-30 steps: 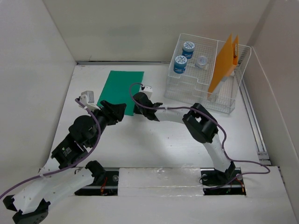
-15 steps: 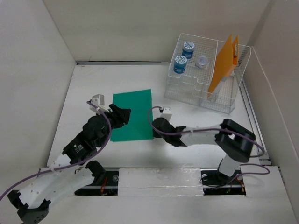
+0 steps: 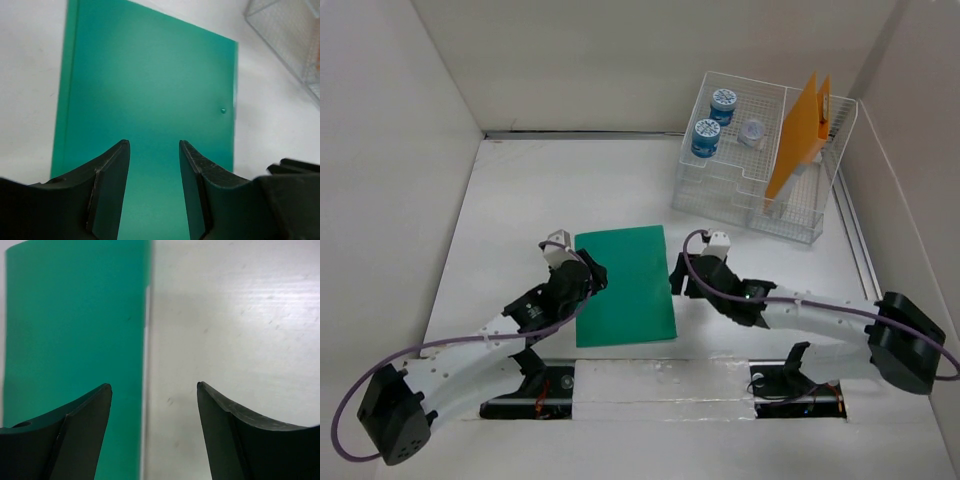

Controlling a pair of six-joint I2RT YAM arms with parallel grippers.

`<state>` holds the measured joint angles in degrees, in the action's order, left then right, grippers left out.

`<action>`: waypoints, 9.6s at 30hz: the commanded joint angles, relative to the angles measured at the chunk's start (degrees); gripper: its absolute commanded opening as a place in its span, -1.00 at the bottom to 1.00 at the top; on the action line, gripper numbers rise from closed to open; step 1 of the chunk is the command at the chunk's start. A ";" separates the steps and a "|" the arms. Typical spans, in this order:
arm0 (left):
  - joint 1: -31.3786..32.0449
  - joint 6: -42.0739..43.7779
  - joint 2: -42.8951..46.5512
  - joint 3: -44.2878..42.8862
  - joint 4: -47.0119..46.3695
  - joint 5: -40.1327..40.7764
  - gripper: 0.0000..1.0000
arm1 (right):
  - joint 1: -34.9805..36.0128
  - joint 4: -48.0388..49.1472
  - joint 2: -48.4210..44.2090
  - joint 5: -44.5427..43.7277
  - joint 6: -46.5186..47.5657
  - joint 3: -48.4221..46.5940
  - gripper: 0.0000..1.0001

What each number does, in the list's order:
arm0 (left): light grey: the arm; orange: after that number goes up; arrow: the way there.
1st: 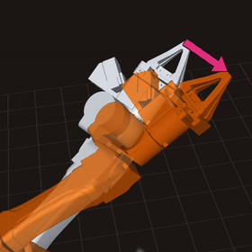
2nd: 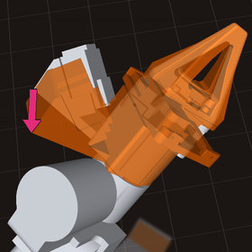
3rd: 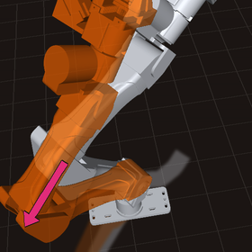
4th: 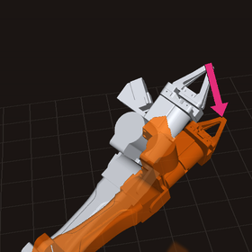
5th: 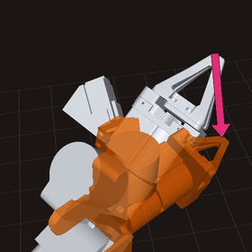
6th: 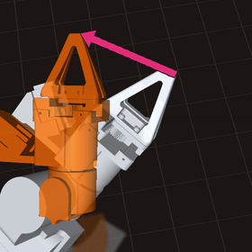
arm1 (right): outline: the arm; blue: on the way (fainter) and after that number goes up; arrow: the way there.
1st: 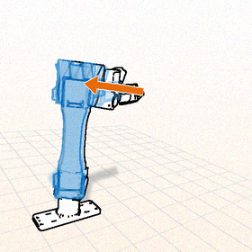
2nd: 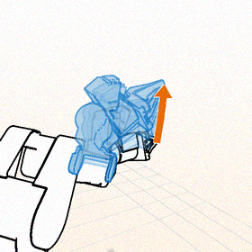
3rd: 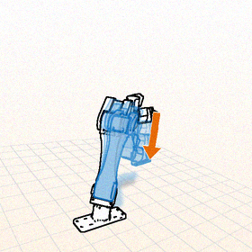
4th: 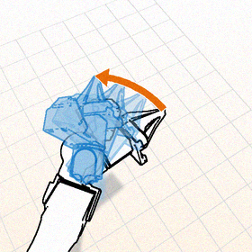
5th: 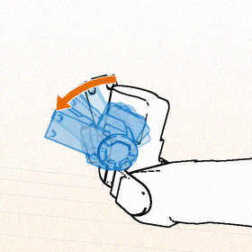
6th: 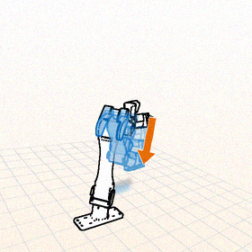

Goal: Organize the desk

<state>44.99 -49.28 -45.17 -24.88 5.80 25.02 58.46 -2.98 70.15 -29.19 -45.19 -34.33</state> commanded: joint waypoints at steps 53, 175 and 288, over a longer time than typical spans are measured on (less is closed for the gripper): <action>-11.15 -1.46 2.28 5.14 -8.88 -15.34 0.26 | -20.84 35.95 7.19 35.12 6.93 10.42 -1.00; -8.25 -2.23 -27.00 16.01 -41.32 -30.38 -1.00 | -17.32 33.31 18.20 47.84 -1.22 13.05 -1.00; -6.50 6.74 15.11 1.94 -13.27 -28.78 0.73 | -12.83 -15.68 -9.26 -37.25 57.72 -69.90 -1.00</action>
<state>38.20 -43.29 -30.83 -23.75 -3.84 -0.16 47.79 -24.08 58.43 -53.32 0.08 -100.16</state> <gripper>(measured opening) 0.865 0.255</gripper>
